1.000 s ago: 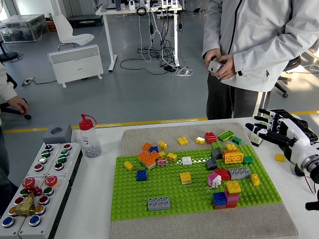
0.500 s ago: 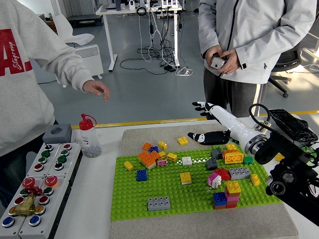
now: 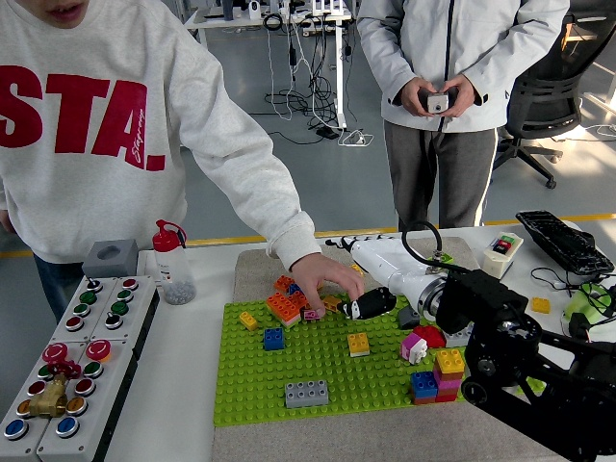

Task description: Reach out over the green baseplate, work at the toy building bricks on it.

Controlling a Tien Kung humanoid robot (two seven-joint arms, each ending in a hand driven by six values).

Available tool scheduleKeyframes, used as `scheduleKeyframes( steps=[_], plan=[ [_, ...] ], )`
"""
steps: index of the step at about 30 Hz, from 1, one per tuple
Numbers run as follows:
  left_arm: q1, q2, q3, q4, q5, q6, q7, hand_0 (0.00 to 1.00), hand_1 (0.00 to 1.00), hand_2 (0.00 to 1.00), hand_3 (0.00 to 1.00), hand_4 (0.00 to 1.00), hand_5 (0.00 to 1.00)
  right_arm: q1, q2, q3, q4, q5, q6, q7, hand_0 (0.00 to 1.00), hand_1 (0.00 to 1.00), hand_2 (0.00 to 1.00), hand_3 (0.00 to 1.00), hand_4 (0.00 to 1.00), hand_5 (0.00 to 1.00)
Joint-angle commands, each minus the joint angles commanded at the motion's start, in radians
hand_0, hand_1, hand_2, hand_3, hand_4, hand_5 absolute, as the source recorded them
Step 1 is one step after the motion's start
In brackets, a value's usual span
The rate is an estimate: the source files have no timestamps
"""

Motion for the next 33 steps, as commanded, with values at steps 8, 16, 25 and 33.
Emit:
scheduleKeyframes(
  steps=[8,16,25,33],
  plan=[
    [0.000,0.004,0.003,0.000,-0.007,0.001,-0.001,0.682,0.690,0.677,0.615,0.357,0.998,0.004,0.022,-0.039,-0.056,-0.001,0.031,-0.027,0.842,0.796,0.810,0.845,0.781,0.210],
    [-0.003,0.004,0.006,0.000,-0.009,0.001,-0.002,0.682,0.689,0.676,0.614,0.357,0.998,0.012,0.042,-0.078,-0.101,-0.014,0.056,-0.033,0.747,0.684,0.654,0.721,0.768,0.205],
    [-0.002,0.003,0.007,0.000,-0.010,0.001,-0.003,0.681,0.689,0.675,0.615,0.357,0.998,0.011,0.049,-0.095,-0.122,-0.024,0.066,-0.030,0.735,0.662,0.628,0.699,0.765,0.204],
    [-0.002,0.003,0.007,0.000,-0.010,0.001,-0.003,0.681,0.689,0.675,0.615,0.357,0.998,0.011,0.050,-0.097,-0.125,-0.026,0.067,-0.029,0.735,0.662,0.628,0.699,0.765,0.204]
  ],
)
